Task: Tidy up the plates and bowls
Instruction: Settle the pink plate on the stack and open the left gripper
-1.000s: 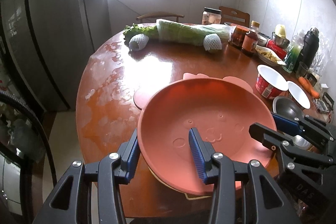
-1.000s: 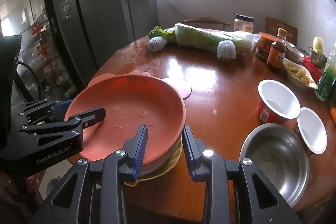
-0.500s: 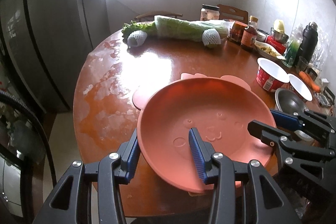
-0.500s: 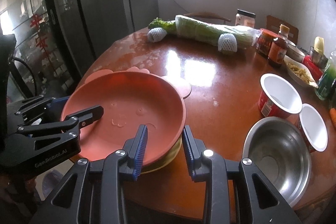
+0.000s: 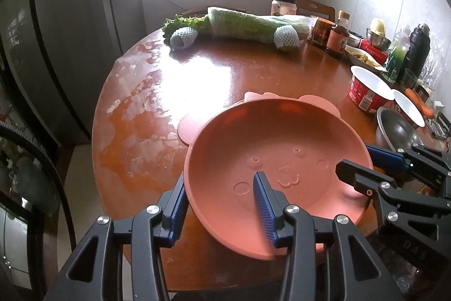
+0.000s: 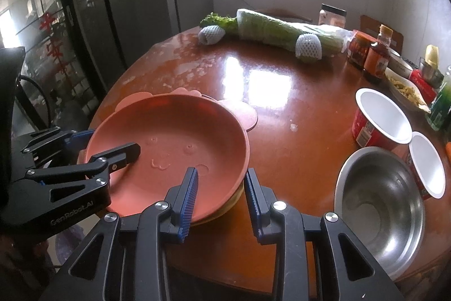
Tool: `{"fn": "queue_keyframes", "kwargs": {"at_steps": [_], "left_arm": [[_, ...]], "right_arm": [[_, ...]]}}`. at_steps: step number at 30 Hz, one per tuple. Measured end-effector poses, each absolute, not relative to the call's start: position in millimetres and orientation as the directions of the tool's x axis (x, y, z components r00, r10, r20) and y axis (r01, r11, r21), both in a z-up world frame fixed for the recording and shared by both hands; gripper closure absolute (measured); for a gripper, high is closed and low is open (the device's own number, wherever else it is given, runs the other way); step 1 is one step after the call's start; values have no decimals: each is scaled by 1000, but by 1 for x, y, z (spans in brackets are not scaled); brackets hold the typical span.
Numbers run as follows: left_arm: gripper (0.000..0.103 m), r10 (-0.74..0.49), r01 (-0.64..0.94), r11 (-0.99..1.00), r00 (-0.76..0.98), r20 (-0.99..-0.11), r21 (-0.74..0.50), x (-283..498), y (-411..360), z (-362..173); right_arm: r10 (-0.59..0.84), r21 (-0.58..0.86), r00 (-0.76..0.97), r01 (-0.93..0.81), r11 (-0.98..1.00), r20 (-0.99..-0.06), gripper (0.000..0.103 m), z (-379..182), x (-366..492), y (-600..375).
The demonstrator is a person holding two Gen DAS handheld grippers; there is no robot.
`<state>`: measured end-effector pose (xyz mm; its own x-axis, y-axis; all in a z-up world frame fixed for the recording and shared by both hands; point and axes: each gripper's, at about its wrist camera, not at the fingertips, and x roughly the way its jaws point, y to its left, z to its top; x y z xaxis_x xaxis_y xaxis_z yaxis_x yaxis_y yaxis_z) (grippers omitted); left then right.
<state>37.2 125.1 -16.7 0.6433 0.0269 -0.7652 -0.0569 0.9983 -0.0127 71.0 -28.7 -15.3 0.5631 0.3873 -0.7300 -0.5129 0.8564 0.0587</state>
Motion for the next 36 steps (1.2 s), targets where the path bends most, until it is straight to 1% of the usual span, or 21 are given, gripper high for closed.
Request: {"fn": "queue_keyframes", "kwargs": {"at_steps": [29,36], "left_arm": [[57,70,-73,997,664,-745,30,37,123,-16],[56,75,-84,996,662,-746,26,38,125,-17]], "right_arm": [[383,56,553,-517,854,-740,67,-25,71,-21],[379,52,553,-516,855,-742,67,-26,72,-20]]}}
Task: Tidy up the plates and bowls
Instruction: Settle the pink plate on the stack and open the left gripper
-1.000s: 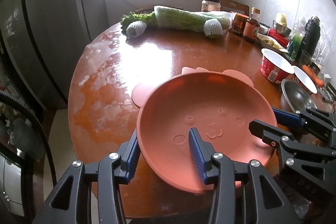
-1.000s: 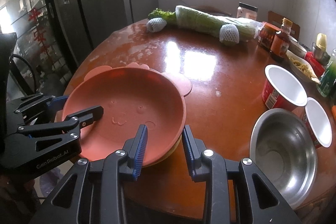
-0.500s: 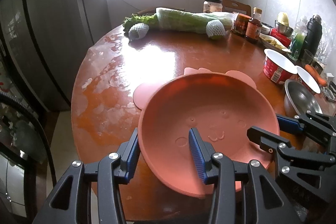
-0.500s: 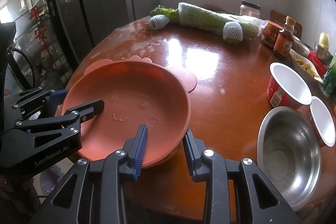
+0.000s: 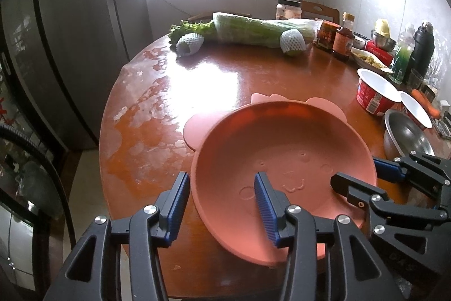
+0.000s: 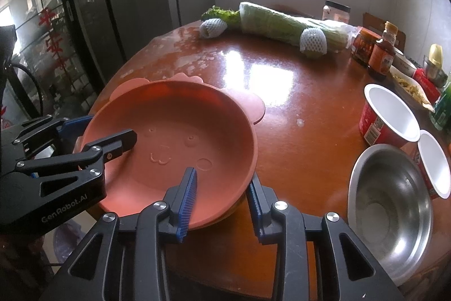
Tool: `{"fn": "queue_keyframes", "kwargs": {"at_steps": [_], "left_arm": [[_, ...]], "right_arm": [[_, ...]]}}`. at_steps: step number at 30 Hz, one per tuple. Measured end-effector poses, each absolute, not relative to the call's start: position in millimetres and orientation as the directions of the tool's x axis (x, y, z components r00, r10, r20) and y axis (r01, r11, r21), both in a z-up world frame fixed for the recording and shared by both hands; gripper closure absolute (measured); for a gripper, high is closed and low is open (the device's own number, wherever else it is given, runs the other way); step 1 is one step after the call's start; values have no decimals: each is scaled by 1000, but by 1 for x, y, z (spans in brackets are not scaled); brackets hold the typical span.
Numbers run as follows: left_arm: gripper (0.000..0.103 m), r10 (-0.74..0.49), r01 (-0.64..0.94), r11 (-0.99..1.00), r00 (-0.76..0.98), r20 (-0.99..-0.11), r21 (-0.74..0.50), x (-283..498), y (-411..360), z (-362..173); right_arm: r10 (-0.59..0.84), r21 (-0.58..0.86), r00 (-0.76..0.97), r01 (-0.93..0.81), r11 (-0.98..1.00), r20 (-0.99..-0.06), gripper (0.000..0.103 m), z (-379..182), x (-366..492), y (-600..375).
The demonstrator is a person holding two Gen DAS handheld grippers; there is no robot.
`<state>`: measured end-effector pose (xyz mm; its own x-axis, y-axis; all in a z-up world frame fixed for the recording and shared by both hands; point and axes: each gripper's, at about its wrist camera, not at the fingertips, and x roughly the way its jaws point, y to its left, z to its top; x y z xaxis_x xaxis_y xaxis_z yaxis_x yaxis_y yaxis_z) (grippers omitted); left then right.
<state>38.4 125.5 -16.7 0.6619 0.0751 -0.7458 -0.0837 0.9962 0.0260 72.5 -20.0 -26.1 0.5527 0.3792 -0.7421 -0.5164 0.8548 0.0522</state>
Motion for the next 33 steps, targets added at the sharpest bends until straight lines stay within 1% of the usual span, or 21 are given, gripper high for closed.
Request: {"fn": "queue_keyframes", "kwargs": {"at_steps": [7,12,20,25,33], "left_arm": [[53,69,-85,996,670,-739,17,38,126,-14],[53,70,-91,996,674,-735,11,37,127,-11],[52,70,-99,995,684,-726,3,35,126,-6],[52,77,-109,994,679,-730,3,36,128,-6],[52,88,-130,992,659,-747,2,41,135,-14]], "right_arm": [[391,72,542,-517,853,-743,65,-26,74,-20],[411,90,547,-519,850,-730,56,-20,73,-24],[418,94,566,-513,853,-710,49,-12,68,-30],[416,86,564,-519,850,-713,48,-13,66,-29],[422,74,561,-538,840,-713,44,-14,65,-21]]}}
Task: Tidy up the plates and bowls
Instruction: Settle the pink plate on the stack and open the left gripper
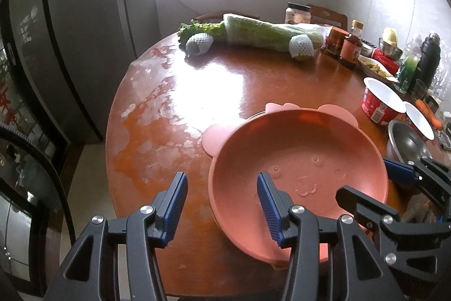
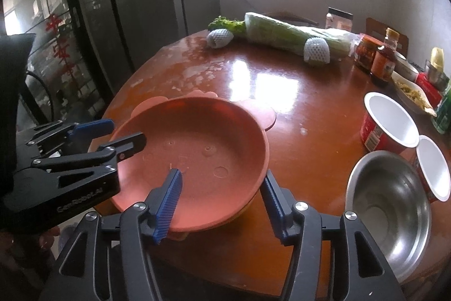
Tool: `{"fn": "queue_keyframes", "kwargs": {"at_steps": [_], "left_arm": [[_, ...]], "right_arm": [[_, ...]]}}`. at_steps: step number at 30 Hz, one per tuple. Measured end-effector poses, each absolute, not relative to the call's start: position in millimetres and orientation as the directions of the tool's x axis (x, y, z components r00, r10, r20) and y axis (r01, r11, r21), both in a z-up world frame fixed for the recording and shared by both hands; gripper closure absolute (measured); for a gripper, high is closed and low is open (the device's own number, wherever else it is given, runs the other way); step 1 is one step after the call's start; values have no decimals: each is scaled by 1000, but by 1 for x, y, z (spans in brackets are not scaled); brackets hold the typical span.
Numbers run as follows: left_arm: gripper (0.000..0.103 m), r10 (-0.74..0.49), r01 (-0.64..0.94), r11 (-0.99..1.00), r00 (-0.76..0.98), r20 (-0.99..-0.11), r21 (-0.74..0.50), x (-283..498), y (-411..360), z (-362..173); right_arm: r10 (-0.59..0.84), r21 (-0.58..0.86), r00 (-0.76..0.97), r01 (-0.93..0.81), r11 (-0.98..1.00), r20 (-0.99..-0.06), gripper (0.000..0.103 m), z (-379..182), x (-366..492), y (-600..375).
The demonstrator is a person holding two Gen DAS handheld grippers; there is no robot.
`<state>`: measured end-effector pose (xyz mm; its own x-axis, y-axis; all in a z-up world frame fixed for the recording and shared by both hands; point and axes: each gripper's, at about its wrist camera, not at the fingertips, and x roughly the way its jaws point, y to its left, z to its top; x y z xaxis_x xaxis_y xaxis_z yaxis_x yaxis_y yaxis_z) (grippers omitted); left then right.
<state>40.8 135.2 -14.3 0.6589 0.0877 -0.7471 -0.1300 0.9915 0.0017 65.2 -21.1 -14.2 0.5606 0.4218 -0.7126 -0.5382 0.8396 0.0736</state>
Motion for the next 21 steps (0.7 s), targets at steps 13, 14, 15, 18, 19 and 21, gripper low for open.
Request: {"fn": "queue_keyframes", "kwargs": {"at_steps": [13,14,15,18,19,21], "left_arm": [[52,93,-147,989,634,-768,-2,45,146,-25],[52,95,-148,989,635,-767,1,45,146,-25],[52,97,-148,989,635,-767,2,45,146,-25],[52,92,-148,989,642,-761,-5,43,146,-22],[52,90,-145,989,646,-758,-6,43,146,-21],[52,89,-143,990,649,-756,-6,41,145,-20]], "right_arm": [[396,35,588,-529,848,-705,36,-13,68,-17],[398,38,587,-529,848,-705,36,-13,68,-18],[399,39,587,-529,848,-704,36,-13,68,-18],[390,32,595,-522,853,-703,36,-12,69,-19],[387,28,599,-518,855,-701,36,-12,68,-20],[385,26,606,-514,857,-697,36,-11,68,-22]]}}
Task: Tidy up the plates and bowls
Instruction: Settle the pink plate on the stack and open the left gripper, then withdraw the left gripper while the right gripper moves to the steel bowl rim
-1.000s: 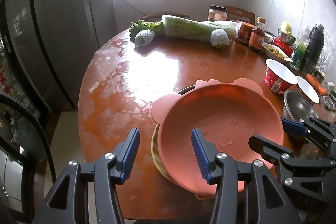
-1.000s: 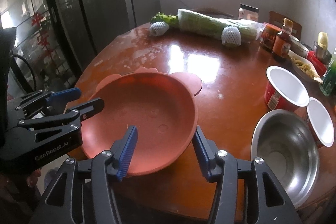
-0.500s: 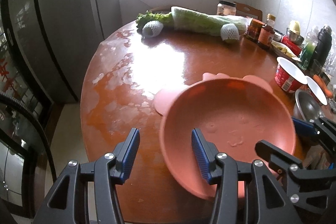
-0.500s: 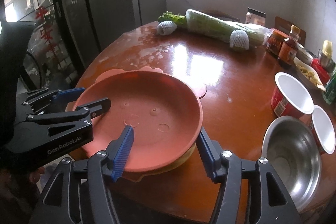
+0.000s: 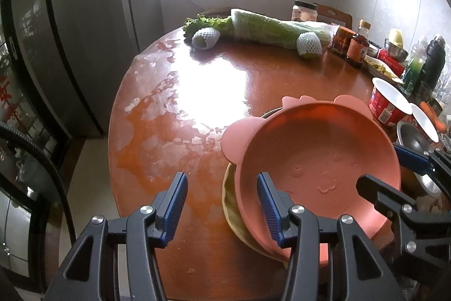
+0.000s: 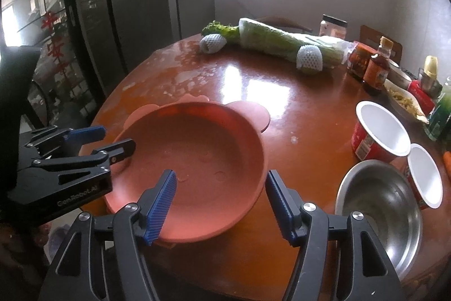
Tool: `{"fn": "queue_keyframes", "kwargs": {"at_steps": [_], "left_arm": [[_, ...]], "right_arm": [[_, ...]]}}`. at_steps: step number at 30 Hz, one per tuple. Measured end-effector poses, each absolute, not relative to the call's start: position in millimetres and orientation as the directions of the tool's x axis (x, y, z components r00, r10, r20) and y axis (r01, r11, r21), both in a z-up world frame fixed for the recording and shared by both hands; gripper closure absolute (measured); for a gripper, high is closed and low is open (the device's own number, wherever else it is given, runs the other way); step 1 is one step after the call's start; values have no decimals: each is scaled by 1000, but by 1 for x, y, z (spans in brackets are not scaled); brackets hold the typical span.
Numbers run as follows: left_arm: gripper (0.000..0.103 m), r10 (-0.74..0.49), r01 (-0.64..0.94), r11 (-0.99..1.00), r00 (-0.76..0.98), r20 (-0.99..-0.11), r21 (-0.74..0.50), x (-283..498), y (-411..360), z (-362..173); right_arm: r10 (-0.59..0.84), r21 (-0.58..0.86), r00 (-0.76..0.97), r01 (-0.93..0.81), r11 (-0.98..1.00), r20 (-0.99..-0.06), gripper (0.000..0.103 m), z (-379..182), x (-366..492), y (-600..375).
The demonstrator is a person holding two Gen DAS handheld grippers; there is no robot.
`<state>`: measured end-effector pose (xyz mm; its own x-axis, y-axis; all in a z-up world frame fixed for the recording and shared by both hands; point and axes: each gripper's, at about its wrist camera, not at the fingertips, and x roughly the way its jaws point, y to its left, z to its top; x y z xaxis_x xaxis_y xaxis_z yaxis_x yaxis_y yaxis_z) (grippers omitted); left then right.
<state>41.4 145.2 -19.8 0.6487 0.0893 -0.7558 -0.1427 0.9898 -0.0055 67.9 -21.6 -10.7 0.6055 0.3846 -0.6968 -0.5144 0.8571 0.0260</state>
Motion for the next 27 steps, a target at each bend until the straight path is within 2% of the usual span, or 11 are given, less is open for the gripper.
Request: {"fn": "queue_keyframes", "kwargs": {"at_steps": [14,27], "left_arm": [[52,46,-108,993,703,-710,-42,31,132,7],[51,25,-57,998,738,-674,-25,19,100,32]], "right_arm": [[380,23,657,-483,875,-652,36,9,61,-38],[377,20,722,-451,892,-580,35,37,41,-67]]}}
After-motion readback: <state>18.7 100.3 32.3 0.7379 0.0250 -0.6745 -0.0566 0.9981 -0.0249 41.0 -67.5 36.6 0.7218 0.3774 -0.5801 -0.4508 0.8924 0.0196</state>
